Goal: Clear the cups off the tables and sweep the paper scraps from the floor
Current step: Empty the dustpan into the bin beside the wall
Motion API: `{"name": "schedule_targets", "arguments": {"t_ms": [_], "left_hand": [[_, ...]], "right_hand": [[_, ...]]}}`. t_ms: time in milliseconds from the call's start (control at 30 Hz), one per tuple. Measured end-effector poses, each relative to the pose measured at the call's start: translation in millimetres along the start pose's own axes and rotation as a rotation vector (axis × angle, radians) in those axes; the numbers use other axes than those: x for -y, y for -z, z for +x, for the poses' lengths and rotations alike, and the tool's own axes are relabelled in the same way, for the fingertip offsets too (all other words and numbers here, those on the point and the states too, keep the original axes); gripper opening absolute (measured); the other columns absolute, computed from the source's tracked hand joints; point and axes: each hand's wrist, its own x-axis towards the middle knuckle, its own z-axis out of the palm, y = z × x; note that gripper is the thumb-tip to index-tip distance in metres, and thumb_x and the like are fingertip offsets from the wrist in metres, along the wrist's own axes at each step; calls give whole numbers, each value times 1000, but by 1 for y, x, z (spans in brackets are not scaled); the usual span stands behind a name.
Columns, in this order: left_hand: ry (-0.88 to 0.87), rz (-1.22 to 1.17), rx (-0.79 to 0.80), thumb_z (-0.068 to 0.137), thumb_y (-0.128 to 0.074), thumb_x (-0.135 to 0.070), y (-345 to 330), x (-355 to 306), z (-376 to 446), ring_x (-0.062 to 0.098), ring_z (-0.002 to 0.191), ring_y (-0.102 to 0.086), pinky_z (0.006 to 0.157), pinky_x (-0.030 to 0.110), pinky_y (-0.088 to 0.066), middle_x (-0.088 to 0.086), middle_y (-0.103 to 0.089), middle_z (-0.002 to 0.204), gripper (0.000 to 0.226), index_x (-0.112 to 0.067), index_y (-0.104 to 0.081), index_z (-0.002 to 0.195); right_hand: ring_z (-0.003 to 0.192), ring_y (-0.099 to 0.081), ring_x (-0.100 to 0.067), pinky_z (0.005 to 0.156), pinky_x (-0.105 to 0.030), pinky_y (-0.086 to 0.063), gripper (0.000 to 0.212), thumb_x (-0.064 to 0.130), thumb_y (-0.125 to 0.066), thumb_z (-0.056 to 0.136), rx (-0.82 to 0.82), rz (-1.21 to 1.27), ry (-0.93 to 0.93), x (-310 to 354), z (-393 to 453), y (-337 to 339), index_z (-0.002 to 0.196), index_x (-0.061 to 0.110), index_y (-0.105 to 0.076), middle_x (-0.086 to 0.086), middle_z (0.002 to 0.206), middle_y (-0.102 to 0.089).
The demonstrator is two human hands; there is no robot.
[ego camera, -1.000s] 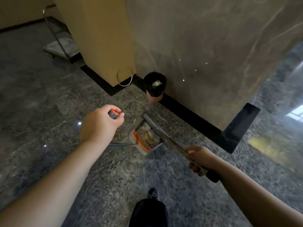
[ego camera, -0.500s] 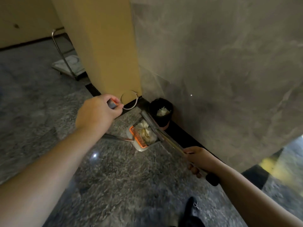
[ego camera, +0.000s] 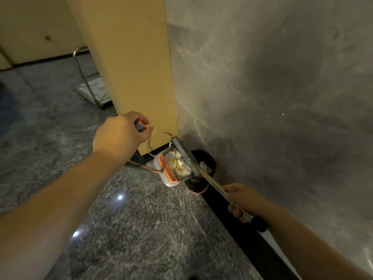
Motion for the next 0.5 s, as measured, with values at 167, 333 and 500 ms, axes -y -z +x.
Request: {"name": "schedule_targets", "arguments": {"t_ms": [167, 333, 500], "left_hand": [[-65, 55, 22, 84, -71, -43, -37, -15, 57, 16, 60, -54, 48, 22, -41, -14, -50, 61, 18, -28, -68, 92], [-135, 96, 76, 85, -71, -42, -65, -41, 91, 19, 65, -58, 51, 28, -48, -5, -62, 68, 21, -24, -70, 96], [-165, 170, 88, 85, -72, -40, -91, -72, 105, 21, 64, -59, 52, 27, -47, -2, -63, 69, 22, -22, -70, 98]], "right_hand": [[39, -43, -14, 35, -19, -35, 17, 13, -44, 101, 3, 75, -49, 20, 50, 33, 117, 18, -46, -14, 65, -51], [37, -39, -12, 35, -16, -32, 12, 11, -41, 102, 16, 128, -72, 27, 76, 62, 102, 18, -50, -12, 62, -48], [36, -38, -12, 34, -16, -32, 25, 7, -37, 102, 53, 148, -83, 21, 94, 95, 87, 22, -51, -12, 62, -47]]}}
